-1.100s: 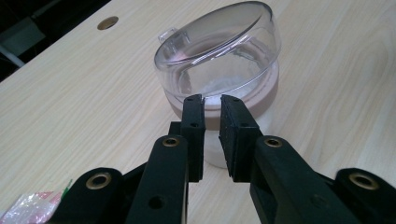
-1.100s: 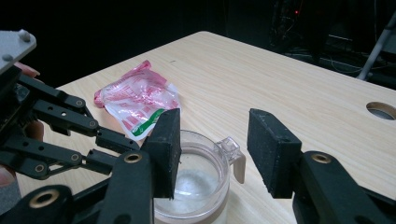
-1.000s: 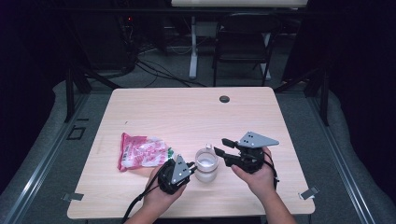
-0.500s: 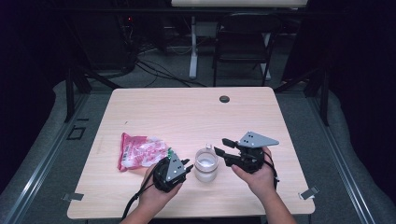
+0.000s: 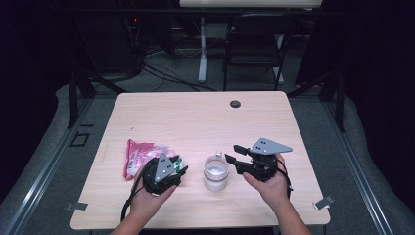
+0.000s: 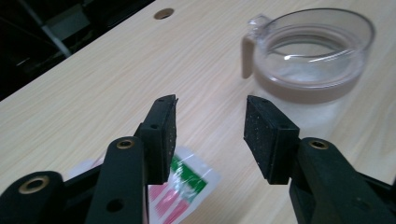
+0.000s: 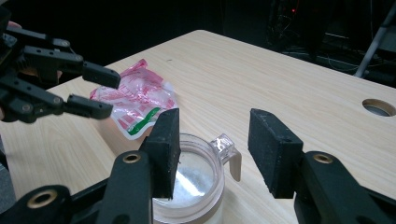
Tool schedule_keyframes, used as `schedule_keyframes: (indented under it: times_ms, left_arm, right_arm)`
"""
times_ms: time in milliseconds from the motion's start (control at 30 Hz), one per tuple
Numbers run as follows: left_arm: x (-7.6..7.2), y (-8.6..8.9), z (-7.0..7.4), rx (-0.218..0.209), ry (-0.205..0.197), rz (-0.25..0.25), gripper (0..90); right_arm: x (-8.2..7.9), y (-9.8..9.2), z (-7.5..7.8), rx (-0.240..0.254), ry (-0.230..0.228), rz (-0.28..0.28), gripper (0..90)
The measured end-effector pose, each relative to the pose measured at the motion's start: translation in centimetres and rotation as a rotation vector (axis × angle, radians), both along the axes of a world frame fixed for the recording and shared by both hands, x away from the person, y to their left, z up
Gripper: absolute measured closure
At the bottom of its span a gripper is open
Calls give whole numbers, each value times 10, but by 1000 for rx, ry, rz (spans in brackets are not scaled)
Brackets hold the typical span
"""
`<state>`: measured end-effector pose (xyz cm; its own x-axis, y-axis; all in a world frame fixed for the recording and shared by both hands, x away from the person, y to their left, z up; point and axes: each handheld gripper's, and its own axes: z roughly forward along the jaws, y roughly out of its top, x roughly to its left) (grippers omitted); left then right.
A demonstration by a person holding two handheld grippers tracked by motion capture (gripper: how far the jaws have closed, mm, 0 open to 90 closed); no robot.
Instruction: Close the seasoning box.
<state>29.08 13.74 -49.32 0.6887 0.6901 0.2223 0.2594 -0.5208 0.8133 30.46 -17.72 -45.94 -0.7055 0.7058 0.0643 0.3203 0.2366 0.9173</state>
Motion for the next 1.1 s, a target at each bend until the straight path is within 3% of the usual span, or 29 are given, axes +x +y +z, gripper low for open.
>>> schedule_keyframes:
  times_ms: [233, 467, 700, 867, 1100]
  left_arm:
    - [4, 30, 0, -8, 3, 70, 511]
    - [5, 56, -12, -4, 36, 128, 503]
    - [9, 68, -27, -56, 68, 158, 484]
    - [11, 74, -32, -62, 72, 174, 479]
    - [14, 87, -38, -103, 88, 216, 478]
  right_arm:
    - [1, 0, -1, 4, 3, -3, 538]
    - [2, -3, -2, 6, 11, -9, 536]
    - [5, -4, -6, 6, 23, -16, 533]
    - [9, -8, -10, 9, 40, -27, 531]
    - [16, -16, -21, -12, 65, -80, 530]
